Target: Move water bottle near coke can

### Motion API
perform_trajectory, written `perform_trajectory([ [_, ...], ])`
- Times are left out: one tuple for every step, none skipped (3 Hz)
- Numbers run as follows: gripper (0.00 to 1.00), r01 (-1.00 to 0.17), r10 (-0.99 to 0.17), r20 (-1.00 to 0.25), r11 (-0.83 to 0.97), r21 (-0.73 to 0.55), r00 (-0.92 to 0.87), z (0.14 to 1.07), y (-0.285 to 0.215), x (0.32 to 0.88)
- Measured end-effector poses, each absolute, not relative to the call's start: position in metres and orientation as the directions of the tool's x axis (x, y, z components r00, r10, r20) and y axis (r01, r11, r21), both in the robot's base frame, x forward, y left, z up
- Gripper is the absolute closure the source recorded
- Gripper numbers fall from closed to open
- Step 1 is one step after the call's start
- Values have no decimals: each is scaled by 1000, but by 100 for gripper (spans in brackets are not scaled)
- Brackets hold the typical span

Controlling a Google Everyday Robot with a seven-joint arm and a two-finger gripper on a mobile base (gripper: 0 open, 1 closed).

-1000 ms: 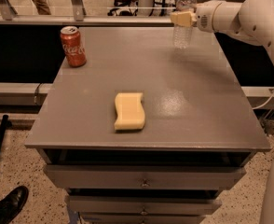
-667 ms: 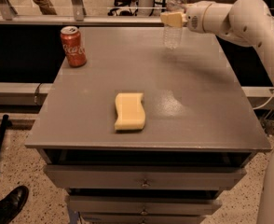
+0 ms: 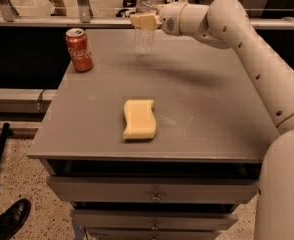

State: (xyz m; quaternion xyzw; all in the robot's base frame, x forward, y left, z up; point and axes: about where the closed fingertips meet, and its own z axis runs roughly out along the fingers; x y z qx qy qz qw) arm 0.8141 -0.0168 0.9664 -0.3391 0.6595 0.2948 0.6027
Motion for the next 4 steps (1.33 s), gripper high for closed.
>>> perform_trajectory([
  [100,-838,-108,-992,545,-2,-68,959,17,798],
  [100,-884,-114,-989,466,27,-90,946,61,776],
  [100,-907,-107,-990,418,43,-96,942,86,766],
  [100,-931,-105,-993,366,20,-63,940,111,762],
])
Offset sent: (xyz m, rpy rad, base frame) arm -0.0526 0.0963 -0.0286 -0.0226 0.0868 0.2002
